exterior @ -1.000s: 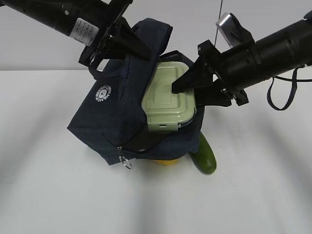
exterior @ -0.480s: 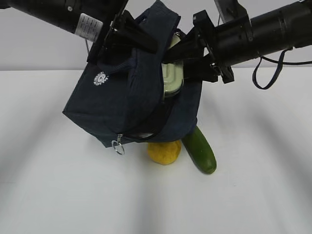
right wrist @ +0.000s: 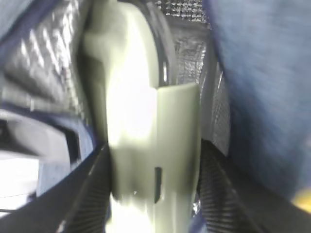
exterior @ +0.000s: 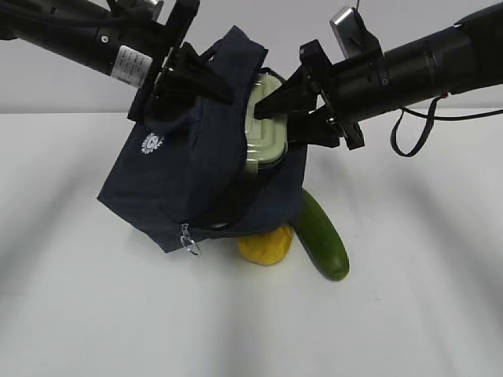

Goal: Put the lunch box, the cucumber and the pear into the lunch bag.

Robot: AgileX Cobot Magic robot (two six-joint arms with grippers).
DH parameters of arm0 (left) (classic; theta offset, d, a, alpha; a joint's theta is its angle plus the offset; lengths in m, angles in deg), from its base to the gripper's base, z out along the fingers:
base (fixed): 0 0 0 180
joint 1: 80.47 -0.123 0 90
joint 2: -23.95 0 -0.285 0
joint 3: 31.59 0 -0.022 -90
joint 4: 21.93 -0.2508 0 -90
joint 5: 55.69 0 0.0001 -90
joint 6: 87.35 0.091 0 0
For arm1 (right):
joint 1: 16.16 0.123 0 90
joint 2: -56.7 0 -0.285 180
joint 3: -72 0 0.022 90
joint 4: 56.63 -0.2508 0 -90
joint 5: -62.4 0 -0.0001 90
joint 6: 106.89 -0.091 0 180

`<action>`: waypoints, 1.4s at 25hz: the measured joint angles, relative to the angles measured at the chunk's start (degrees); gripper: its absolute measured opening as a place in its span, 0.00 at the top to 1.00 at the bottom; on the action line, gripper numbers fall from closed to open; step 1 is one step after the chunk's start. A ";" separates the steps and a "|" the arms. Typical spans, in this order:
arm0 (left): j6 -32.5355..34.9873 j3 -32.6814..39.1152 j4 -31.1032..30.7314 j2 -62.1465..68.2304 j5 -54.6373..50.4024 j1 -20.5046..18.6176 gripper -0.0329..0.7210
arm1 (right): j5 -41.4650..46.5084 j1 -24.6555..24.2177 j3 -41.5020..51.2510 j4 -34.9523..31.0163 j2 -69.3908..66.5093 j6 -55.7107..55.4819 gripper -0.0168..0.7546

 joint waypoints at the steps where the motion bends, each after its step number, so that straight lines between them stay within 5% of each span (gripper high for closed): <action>1: 0.00 0.00 -0.72 0.07 0.13 -0.62 0.96 | 0.00 0.04 0.00 -0.10 -0.53 0.00 0.48; 6: 0.00 0.00 0.08 2.48 0.04 -1.79 0.96 | -0.42 0.27 0.00 0.04 -2.20 0.00 0.48; 15: 8.99 -0.04 13.82 8.73 -2.29 -2.40 0.96 | -2.27 2.92 -7.14 4.82 -6.53 -2.86 0.48; 24: 10.34 -0.04 11.18 9.21 -1.50 -3.85 0.96 | -3.51 8.18 -16.57 9.10 -15.19 -6.09 0.48; 35: 10.50 -0.04 10.74 9.34 -0.73 -3.97 0.96 | -2.83 9.37 -17.56 1.28 -20.86 -2.25 0.48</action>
